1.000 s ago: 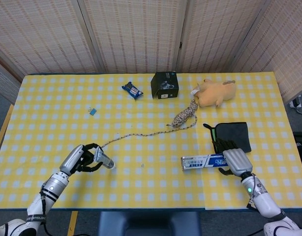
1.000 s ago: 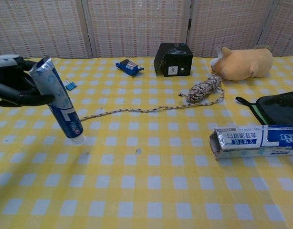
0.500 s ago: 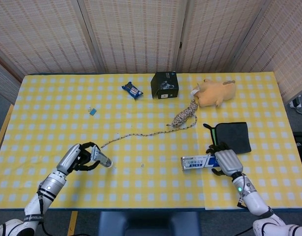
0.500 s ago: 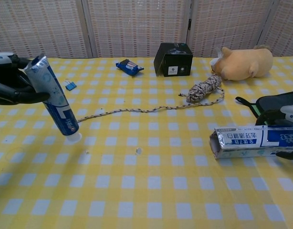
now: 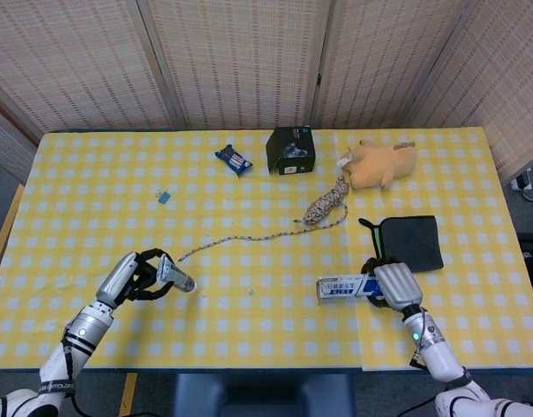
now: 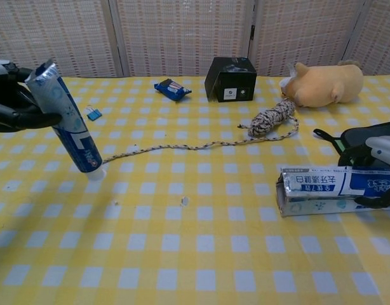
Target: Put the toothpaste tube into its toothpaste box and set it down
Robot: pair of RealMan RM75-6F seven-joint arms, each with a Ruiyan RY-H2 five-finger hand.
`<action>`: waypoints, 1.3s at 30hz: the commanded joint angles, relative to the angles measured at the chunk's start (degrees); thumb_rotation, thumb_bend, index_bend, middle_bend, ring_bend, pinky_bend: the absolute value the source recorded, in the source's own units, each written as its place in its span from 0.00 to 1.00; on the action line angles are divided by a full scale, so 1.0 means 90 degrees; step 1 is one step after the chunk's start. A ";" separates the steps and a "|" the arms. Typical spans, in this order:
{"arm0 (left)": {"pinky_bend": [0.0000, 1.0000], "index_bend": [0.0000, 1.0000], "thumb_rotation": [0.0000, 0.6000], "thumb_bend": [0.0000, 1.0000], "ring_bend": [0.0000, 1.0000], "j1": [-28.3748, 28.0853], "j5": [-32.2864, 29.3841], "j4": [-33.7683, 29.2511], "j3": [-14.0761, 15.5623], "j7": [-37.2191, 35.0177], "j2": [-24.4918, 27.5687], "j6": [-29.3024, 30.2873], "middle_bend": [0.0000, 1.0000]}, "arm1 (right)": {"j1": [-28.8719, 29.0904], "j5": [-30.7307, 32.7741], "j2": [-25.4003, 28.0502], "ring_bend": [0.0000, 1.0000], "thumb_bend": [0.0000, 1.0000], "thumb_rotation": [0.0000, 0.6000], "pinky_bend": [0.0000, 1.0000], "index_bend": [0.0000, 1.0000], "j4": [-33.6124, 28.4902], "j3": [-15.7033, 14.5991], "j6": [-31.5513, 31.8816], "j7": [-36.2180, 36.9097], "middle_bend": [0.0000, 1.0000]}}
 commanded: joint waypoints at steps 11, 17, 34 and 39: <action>1.00 0.75 1.00 0.41 1.00 -0.0024 -0.0132 -0.0630 -0.0278 0.0246 0.0236 0.0268 1.00 | -0.0063 -0.0259 0.0219 0.31 0.31 1.00 0.28 0.47 -0.0625 0.0179 0.0335 0.0971 0.34; 1.00 0.75 1.00 0.41 1.00 -0.0128 -0.0417 -0.1329 -0.0534 0.0261 0.0652 0.0152 1.00 | -0.0111 -0.0437 -0.0215 0.32 0.31 1.00 0.28 0.47 -0.0570 0.0462 0.0657 0.2608 0.33; 1.00 0.76 1.00 0.42 1.00 -0.0400 -0.1179 -0.1811 -0.1142 -0.0204 0.1218 -0.0208 1.00 | 0.0073 -0.0875 -0.0876 0.32 0.31 1.00 0.28 0.47 0.0043 0.0354 0.0650 0.4008 0.32; 1.00 0.76 1.00 0.42 1.00 -0.0521 -0.1465 -0.1938 -0.1473 -0.0560 0.1456 -0.0385 1.00 | 0.0184 -0.0820 -0.1254 0.32 0.31 1.00 0.28 0.47 0.0329 0.0462 0.0619 0.4236 0.32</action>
